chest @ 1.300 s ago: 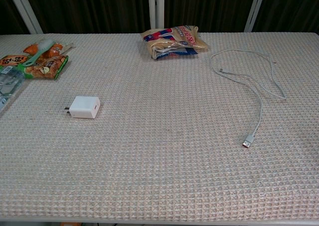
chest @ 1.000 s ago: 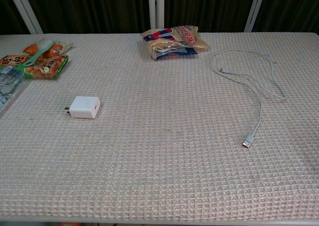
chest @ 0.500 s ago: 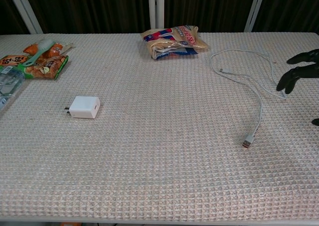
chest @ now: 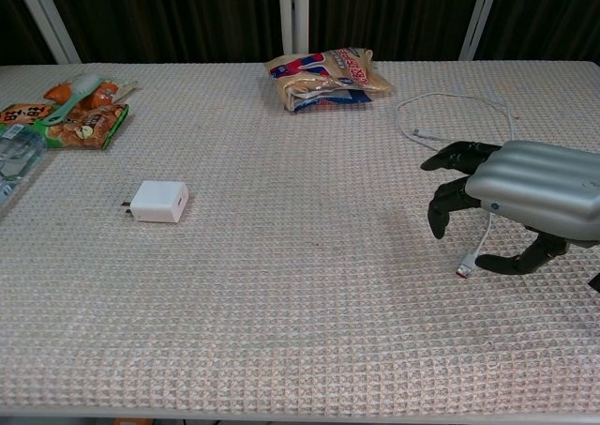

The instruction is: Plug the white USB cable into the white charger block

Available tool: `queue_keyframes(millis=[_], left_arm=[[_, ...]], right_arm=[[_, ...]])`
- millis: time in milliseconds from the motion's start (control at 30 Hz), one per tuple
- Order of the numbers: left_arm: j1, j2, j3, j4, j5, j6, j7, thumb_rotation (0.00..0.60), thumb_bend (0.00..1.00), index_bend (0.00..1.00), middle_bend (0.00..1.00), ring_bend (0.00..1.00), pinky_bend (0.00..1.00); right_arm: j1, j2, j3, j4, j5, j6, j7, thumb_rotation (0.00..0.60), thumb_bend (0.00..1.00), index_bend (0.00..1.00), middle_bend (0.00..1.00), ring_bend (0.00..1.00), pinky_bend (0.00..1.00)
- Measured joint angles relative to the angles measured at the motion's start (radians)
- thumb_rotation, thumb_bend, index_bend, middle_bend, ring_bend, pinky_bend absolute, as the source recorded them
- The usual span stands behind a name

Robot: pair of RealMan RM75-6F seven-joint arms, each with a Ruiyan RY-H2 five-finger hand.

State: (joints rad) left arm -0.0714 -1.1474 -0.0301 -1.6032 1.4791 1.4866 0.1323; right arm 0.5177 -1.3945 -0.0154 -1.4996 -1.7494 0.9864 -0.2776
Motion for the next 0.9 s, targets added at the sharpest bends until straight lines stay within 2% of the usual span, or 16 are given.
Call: queue_keyframes(millis=[333, 900], left_arm=[[-0.007, -0.003, -0.002, 0.005, -0.002, -0.011, -0.005, 0.6, 0.16, 0.05, 0.03, 0.0, 0.0], [-0.012, -0.007, -0.002, 0.012, -0.009, -0.024, -0.013, 0.6, 0.16, 0.05, 0.03, 0.0, 0.0]], right_arm=[[-0.021, -0.048, -0.045, 0.093, -0.022, 0.067, 0.014, 0.6, 0.27, 0.43, 0.36, 0.05, 0.04], [-0.007, -0.059, -0.059, 0.11, 0.006, 0.062, 0.003, 0.6, 0.31, 0.45, 0.36, 0.05, 0.01]])
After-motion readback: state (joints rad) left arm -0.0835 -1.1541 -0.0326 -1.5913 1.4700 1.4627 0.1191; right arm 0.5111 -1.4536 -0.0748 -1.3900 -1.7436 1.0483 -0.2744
